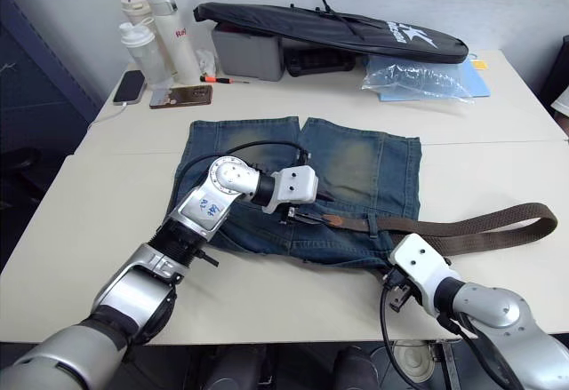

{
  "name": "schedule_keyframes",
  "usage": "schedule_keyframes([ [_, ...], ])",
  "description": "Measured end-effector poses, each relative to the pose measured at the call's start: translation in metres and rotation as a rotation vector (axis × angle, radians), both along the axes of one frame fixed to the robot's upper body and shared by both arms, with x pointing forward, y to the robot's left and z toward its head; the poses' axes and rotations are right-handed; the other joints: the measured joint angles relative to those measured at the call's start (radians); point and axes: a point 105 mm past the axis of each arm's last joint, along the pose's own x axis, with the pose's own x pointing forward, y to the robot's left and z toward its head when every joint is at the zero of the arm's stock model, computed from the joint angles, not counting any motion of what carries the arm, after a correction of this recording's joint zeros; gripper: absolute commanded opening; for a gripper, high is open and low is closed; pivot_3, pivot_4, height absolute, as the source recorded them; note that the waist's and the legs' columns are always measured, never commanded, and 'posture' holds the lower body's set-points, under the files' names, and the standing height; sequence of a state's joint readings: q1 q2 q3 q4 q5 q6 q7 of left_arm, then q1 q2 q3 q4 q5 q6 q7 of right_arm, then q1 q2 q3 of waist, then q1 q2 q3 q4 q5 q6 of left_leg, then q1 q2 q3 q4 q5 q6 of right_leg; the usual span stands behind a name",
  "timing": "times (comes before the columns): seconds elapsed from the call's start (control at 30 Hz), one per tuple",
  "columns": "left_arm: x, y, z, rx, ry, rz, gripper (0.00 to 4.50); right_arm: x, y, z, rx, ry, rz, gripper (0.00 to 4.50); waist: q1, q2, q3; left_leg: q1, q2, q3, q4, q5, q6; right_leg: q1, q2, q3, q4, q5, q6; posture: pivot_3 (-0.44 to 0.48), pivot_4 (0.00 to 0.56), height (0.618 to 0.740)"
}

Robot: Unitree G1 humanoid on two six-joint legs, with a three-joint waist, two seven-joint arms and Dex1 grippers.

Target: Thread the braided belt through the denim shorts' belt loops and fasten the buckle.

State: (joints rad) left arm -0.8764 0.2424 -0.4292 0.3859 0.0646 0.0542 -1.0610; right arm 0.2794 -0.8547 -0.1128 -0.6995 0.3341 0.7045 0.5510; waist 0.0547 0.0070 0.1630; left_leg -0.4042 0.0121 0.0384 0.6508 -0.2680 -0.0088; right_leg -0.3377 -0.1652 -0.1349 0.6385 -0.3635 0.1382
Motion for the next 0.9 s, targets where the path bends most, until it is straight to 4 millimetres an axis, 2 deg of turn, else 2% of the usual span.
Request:
schedule_keyframes([
  [0.2,-0.004,-0.010,-0.012,0.063,-0.019,-0.012,2.40,0.001,0.000,0.000,0.002,-0.001,-0.004,0.00,0.000,0.000,0.000,0.000,0.000,0.000,0.000,0.000,0.000,0.000,0.000,0.000,0.000,0.000,0.000,0.000,0.150,0.658],
  [0.3,-0.001,-0.009,-0.020,0.112,-0.026,-0.002,2.40,0.001,0.001,0.000,0.003,0.002,-0.005,0.00,-0.001,0.000,0.000,0.000,0.000,0.000,0.000,0.000,0.000,0.000,0.000,0.000,0.000,0.000,0.000,0.000,0.150,0.658],
  [0.4,0.001,-0.009,-0.020,0.124,-0.024,0.004,1.67,0.002,0.001,0.000,0.004,0.002,-0.007,0.00,-0.001,0.000,0.000,0.000,0.000,0.000,0.000,0.000,0.000,0.000,0.000,0.000,0.000,0.000,0.000,0.000,0.150,0.658],
  [0.43,0.001,-0.011,-0.020,0.122,-0.018,0.000,1.05,0.002,0.001,0.000,0.004,0.000,-0.010,0.00,-0.001,0.000,0.000,0.000,0.000,0.000,0.000,0.000,0.000,0.000,0.000,0.000,0.000,0.000,0.000,0.000,0.150,0.658],
  [0.47,0.000,-0.012,-0.021,0.120,-0.016,-0.003,0.91,0.002,0.001,0.000,0.005,0.000,-0.010,0.00,-0.001,0.000,0.000,0.000,0.000,0.000,0.000,0.000,0.000,0.000,0.000,0.000,0.000,0.000,0.000,0.000,0.150,0.658],
  [0.53,-0.001,-0.014,-0.019,0.109,-0.012,-0.005,0.13,0.002,0.001,0.000,0.006,-0.001,-0.011,0.00,-0.001,0.000,0.000,0.000,0.000,0.000,0.000,0.000,0.000,0.000,0.000,0.000,0.000,0.000,0.000,0.000,0.150,0.658],
  [0.73,0.002,-0.013,-0.010,0.091,0.008,0.003,0.06,0.003,0.001,0.000,0.003,-0.006,-0.014,0.00,-0.001,0.000,0.000,0.000,0.000,0.000,0.000,0.000,0.000,0.000,0.000,0.000,0.001,0.000,0.000,0.000,0.150,0.658],
  [0.9,0.011,0.001,0.006,0.078,-0.009,0.035,0.06,0.004,0.000,0.000,0.002,-0.010,-0.021,0.00,-0.002,0.000,0.000,0.000,0.000,0.000,0.000,0.000,0.000,-0.001,0.000,0.000,0.001,0.000,0.000,0.000,0.150,0.658],
])
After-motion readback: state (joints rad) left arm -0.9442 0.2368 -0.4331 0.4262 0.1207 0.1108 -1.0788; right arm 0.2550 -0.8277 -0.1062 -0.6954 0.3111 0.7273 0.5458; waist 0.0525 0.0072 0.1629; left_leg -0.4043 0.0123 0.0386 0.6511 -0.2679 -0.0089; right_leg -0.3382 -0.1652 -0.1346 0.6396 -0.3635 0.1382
